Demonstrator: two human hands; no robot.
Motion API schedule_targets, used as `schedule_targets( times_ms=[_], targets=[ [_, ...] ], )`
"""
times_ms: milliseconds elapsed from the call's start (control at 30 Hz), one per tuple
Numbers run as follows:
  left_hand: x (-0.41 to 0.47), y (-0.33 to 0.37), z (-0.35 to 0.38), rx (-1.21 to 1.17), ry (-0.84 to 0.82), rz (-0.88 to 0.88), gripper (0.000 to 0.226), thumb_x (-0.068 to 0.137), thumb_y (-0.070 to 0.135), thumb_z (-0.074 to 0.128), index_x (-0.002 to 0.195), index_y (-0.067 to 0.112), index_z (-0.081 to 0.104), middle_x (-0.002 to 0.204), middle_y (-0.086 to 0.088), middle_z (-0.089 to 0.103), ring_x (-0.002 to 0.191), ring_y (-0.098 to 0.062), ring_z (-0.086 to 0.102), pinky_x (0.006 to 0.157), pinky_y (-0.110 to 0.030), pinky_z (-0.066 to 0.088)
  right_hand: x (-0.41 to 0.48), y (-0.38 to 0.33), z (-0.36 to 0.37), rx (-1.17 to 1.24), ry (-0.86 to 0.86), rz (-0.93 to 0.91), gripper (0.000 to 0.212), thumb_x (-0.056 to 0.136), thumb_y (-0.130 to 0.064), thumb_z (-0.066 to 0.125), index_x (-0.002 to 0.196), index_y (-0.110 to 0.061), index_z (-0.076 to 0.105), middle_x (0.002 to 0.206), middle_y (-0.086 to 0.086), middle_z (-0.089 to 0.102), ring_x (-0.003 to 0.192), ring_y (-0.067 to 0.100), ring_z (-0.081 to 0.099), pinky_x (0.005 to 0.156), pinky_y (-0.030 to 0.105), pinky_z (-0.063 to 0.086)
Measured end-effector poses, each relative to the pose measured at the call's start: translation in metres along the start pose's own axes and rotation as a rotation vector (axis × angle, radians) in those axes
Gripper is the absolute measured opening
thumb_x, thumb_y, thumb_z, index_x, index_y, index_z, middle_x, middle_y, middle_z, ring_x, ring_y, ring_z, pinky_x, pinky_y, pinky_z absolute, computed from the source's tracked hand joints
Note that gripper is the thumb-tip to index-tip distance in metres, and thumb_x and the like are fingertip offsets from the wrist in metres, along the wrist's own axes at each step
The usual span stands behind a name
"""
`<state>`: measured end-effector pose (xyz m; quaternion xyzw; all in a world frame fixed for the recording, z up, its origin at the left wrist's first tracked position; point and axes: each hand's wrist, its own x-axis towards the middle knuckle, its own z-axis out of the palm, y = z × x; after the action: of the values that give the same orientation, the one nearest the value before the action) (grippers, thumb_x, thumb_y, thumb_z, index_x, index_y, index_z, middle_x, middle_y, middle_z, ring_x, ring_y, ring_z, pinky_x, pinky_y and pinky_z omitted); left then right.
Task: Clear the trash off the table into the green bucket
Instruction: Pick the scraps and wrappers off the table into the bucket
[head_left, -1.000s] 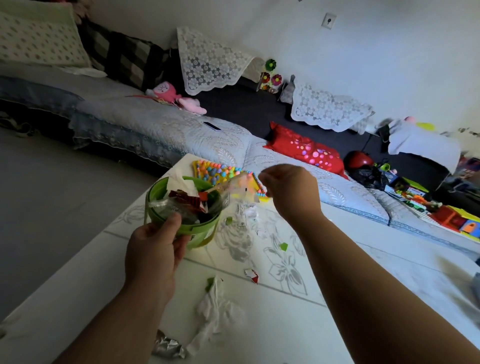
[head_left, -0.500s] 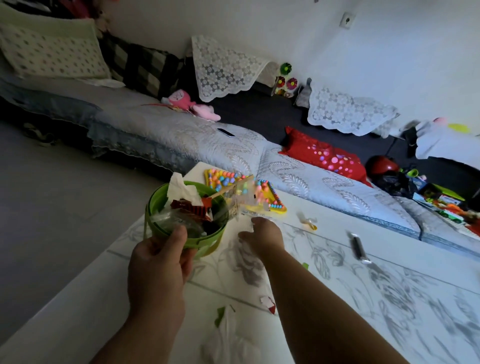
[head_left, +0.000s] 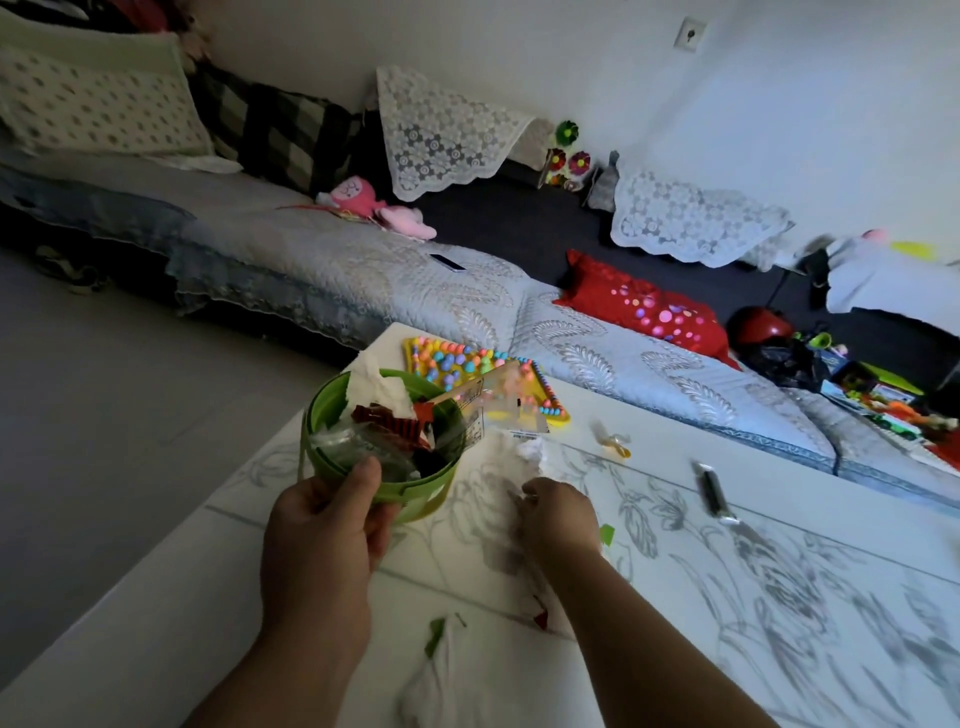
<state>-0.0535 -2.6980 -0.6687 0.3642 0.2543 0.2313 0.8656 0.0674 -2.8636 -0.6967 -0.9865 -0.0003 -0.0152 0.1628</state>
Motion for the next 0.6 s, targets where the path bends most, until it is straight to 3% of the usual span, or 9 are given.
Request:
schedule_targets(
  times_ms=[100,167,300,400,500,600],
  targets=[
    [-0.007,0.000,0.001,0.004,-0.019,-0.017,0.015,0.086,0.024,0.066,0.096,0.012,0.063,0.086,-0.003,0.068,0.074,-0.012,0.064,0.051,-0.014,0.052,-0.028,0.017,-0.012,0.098,-0.023,0.024,0.029,0.091,-0.024,0.055,0.118,-0.020,0.065,0.119,0.002,0.067,0.111,0.019,0.059,0.085,0.021,0.042],
    [-0.012,0.001,0.003,0.001,-0.031,-0.025,0.014,0.087,0.024,0.065,0.094,0.012,0.064,0.087,-0.003,0.068,0.076,-0.011,0.064,0.054,-0.013,0.053,-0.045,0.028,-0.019,0.209,-0.039,0.062,0.028,0.088,-0.025,0.061,0.115,-0.022,0.065,0.115,-0.001,0.068,0.101,0.013,0.062,0.078,0.017,0.040],
    [-0.024,0.001,0.007,-0.019,-0.048,-0.047,0.008,0.088,0.021,0.064,0.084,0.014,0.062,0.084,-0.001,0.066,0.074,-0.009,0.063,0.056,-0.013,0.053,-0.068,0.042,-0.035,0.644,-0.020,0.197,0.013,0.083,-0.016,0.067,0.095,-0.013,0.072,0.077,-0.001,0.069,0.062,0.010,0.061,0.059,0.021,0.045],
    [-0.029,0.001,0.007,-0.024,-0.066,-0.067,0.009,0.088,0.022,0.064,0.086,0.013,0.063,0.085,-0.001,0.066,0.076,-0.009,0.064,0.059,-0.013,0.053,-0.073,0.048,-0.055,0.896,-0.010,0.265,0.009,0.085,-0.008,0.063,0.088,-0.010,0.071,0.067,0.000,0.062,0.055,0.012,0.054,0.050,0.021,0.043],
    [-0.032,0.001,0.005,-0.017,-0.074,-0.082,0.015,0.087,0.024,0.065,0.095,0.011,0.063,0.089,-0.002,0.067,0.077,-0.010,0.065,0.061,-0.014,0.054,-0.075,0.050,-0.070,0.847,-0.100,0.259,0.007,0.085,-0.010,0.062,0.083,-0.012,0.068,0.069,0.000,0.059,0.050,0.012,0.047,0.045,0.019,0.032],
    [-0.032,0.003,0.004,-0.015,-0.075,-0.088,0.011,0.087,0.024,0.066,0.091,0.014,0.063,0.088,-0.001,0.067,0.077,-0.008,0.065,0.062,-0.015,0.055,-0.074,0.050,-0.072,0.702,-0.160,0.239,0.008,0.084,-0.015,0.063,0.077,-0.014,0.067,0.071,0.003,0.056,0.053,0.012,0.042,0.045,0.019,0.027]
  ],
)
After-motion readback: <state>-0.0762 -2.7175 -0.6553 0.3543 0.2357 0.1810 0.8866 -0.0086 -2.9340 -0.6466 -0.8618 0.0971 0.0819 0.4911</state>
